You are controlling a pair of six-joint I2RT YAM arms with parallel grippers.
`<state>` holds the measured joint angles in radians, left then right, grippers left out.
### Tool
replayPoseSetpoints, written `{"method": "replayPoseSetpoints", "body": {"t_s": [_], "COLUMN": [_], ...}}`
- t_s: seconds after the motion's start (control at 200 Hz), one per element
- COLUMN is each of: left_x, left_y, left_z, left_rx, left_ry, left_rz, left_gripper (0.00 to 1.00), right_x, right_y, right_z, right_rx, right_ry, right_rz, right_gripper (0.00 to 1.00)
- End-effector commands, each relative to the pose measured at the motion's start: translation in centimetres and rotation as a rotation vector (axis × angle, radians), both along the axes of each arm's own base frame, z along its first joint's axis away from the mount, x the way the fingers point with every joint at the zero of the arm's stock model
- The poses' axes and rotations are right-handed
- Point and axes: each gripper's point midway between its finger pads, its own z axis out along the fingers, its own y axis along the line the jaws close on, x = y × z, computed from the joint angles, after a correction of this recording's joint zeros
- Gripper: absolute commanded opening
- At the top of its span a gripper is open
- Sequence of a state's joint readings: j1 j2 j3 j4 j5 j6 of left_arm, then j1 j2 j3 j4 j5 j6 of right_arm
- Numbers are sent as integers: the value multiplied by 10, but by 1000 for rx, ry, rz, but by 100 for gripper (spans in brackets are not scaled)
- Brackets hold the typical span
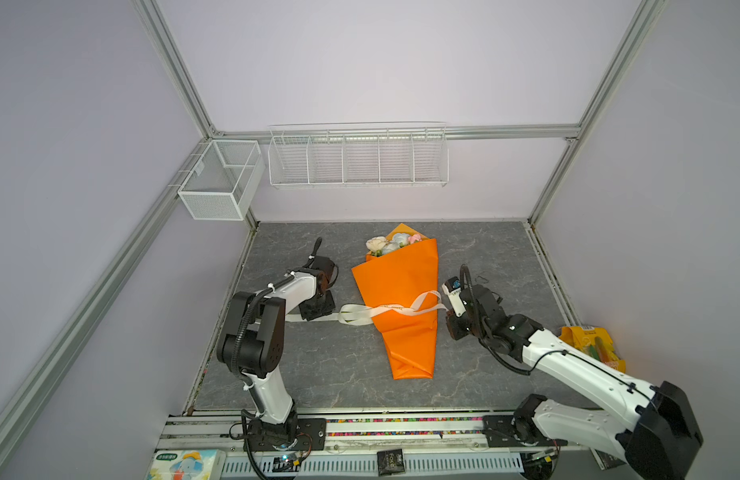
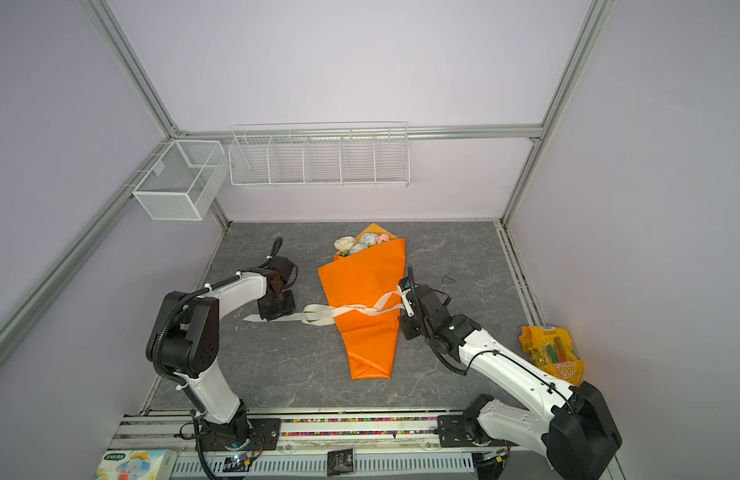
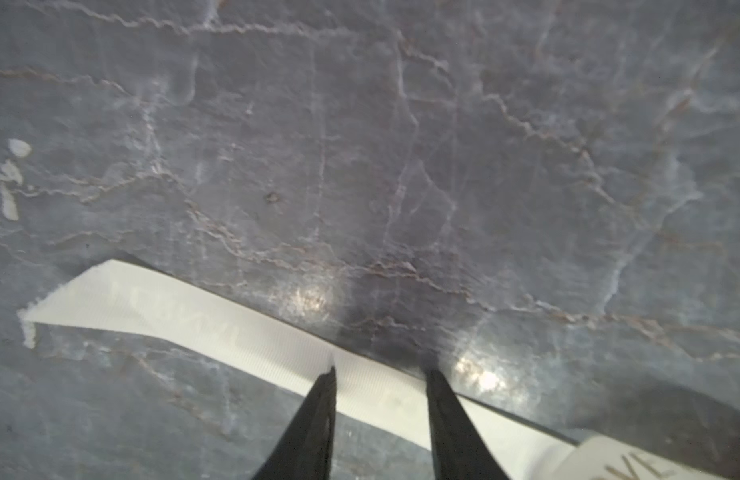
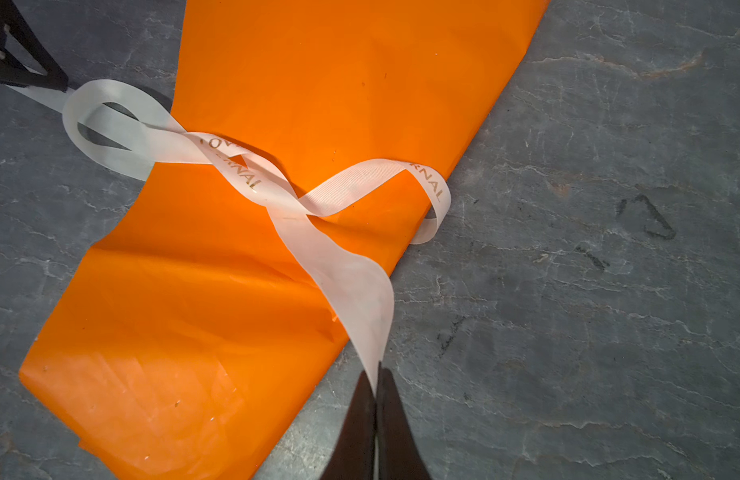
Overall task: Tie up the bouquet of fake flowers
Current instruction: 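Pull both ribbon ends outward away from the cone with both grippers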
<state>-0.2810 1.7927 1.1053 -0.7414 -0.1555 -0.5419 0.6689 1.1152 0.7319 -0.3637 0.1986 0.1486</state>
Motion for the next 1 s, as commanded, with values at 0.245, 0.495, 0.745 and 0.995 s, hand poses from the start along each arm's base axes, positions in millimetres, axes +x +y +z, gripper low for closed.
{"method": "replayPoseSetpoints", "body": {"t_s": [0.245,0.495,0.745,0.995], "left_x": [-21,-18,-3,-12], "left_y": [-15,-12,27,52], "left_z": [-21,10,94,126], "left_rx": [-87,-75,-11,-15], "left_ry": [99,-24,-228,-326], "left_rz": [36,63,154,201], "left_gripper": [0,0,0,0], "right_x": [5,12,30,40], "right_y": [-8,-31,-106,-194], "right_z": [12,20,27,46], "right_rx": [-5,-5,16,-22], "right_ry": [-36,-45,-7,-24], "right_rz": [-14,-82,-375,-708], "right_gripper": [7,7,7,7]}}
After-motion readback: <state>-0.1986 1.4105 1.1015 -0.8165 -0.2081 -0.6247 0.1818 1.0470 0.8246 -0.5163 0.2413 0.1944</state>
